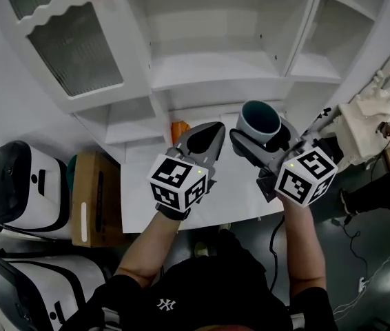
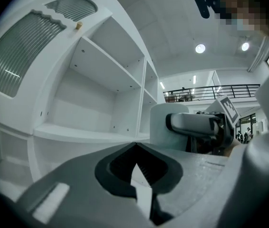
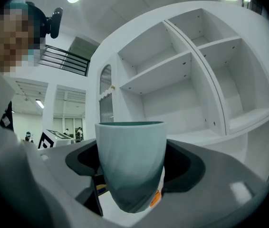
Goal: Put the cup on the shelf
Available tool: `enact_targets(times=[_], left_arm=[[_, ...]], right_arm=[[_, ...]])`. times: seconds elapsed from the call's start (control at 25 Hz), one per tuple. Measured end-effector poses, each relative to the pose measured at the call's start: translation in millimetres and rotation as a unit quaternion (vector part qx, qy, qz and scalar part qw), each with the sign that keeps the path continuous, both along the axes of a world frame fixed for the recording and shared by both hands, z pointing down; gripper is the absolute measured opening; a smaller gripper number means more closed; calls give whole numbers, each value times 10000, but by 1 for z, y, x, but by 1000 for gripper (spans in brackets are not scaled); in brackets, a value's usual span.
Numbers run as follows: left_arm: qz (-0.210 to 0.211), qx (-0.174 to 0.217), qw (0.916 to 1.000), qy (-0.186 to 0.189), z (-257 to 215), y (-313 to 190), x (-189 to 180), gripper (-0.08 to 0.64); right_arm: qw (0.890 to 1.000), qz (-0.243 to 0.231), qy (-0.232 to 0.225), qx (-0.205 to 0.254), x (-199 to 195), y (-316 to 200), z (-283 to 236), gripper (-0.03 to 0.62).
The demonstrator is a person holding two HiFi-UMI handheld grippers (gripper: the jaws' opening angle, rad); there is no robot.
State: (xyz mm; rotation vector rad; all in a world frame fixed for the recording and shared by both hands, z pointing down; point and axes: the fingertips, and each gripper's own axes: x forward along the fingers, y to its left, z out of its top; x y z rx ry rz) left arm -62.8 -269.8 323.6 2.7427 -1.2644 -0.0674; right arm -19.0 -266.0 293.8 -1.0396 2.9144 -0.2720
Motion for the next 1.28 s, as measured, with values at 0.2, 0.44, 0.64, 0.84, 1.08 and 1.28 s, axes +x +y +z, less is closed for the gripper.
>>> enact_targets(times=[0.2, 0.44, 0.64, 0.84, 1.08, 1.28], left_arm=[[-112, 11, 9999, -10, -2, -25, -4, 0], [-287, 61, 9996, -19, -11, -57, -8, 0], [-415, 58, 9991, 9, -13, -80, -8, 0], [-558, 113, 9984, 49, -19, -103, -8, 0], [-756, 182, 9969, 78, -29, -129, -12, 0], [-878, 190, 9959, 99, -30, -144, -14, 0]], right_arm=[[9999, -106, 49, 117, -7, -39, -19, 402], [9995, -227, 34, 238, -16, -92, -45, 402], [9993, -265, 66, 271, -21, -132, -58, 402], [9991, -280, 104, 295, -24, -165, -62, 402], [9992, -249, 184, 243, -32, -200, -58, 403], [9993, -145, 286, 182, -39, -230, -51, 403]])
